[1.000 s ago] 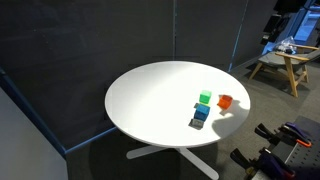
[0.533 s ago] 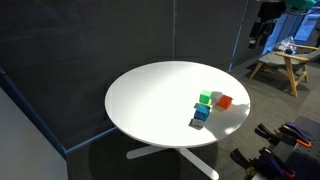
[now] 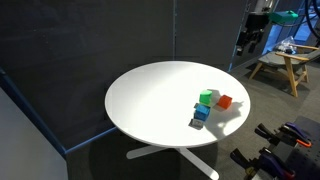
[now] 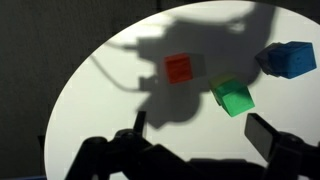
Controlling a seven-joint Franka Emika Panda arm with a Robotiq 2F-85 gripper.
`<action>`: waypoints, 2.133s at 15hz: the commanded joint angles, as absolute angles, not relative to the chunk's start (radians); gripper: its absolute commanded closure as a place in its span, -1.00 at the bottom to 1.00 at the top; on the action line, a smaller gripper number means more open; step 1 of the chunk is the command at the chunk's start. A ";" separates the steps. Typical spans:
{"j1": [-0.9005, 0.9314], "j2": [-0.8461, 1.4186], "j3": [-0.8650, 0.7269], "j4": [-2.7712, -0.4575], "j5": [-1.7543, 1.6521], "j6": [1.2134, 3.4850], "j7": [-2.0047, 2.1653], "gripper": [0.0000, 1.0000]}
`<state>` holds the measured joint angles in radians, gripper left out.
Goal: Put the orange cube on the green cube
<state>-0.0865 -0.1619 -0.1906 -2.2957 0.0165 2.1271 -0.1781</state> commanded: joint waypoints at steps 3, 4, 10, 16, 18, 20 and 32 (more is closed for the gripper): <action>-0.099 -0.083 -0.179 -2.278 0.068 2.212 -0.179 -1.00; -0.100 -0.062 -0.178 -2.273 0.073 2.225 -0.180 -1.00; -0.099 0.067 -0.155 -2.244 0.068 2.278 -0.239 -1.00; -0.108 0.164 -0.124 -2.200 0.058 2.303 -0.299 -1.00; -0.115 0.181 -0.118 -2.175 0.063 2.280 -0.309 -1.00; -0.111 0.166 -0.115 -2.210 0.049 2.301 -0.275 -1.00; -0.108 0.178 -0.107 -2.227 0.031 2.329 -0.278 -1.00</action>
